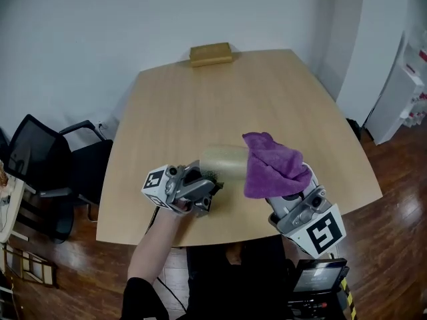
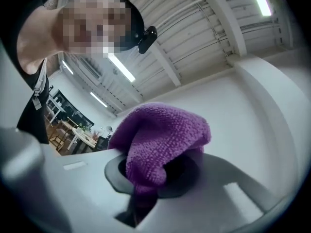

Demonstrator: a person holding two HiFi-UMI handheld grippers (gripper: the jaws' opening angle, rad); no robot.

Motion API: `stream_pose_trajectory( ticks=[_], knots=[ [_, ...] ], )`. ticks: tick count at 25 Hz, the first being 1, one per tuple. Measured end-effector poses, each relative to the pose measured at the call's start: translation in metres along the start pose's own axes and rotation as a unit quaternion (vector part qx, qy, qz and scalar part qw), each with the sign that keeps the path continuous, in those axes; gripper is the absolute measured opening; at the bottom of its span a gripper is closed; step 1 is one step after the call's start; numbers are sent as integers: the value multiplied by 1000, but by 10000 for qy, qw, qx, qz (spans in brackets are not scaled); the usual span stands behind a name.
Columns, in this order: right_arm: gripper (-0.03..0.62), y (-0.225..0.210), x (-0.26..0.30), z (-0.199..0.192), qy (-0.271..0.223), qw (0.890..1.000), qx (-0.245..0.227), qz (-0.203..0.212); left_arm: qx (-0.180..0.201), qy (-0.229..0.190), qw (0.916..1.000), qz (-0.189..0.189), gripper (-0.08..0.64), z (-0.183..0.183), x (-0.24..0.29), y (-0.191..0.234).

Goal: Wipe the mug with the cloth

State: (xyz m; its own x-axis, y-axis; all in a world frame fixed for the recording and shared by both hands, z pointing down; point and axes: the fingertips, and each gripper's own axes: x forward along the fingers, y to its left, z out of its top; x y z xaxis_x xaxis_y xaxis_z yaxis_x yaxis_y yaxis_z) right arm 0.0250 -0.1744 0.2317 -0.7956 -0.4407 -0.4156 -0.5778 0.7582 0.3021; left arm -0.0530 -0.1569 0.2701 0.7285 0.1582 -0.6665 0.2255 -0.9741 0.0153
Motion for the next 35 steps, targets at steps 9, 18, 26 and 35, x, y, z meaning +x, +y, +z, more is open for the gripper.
stream_pose_trajectory(
  ticks=[9, 18, 26, 35],
  knots=[
    [35, -39, -12, -14, 122, 9981, 390, -457, 205, 364, 9984, 376, 43, -8, -2, 16],
    [35, -52, -13, -68, 697, 9920, 721, -771, 267, 228, 9977, 582, 43, -2, -8, 24],
    [35, -35, -2, -32, 115, 9968, 599, -525, 260, 313, 9979, 502, 43, -3, -4, 22],
    [35, -65, -21, -69, 512, 9862, 1148, -1074, 313, 496, 9951, 791, 43, -10, -11, 29]
  ],
)
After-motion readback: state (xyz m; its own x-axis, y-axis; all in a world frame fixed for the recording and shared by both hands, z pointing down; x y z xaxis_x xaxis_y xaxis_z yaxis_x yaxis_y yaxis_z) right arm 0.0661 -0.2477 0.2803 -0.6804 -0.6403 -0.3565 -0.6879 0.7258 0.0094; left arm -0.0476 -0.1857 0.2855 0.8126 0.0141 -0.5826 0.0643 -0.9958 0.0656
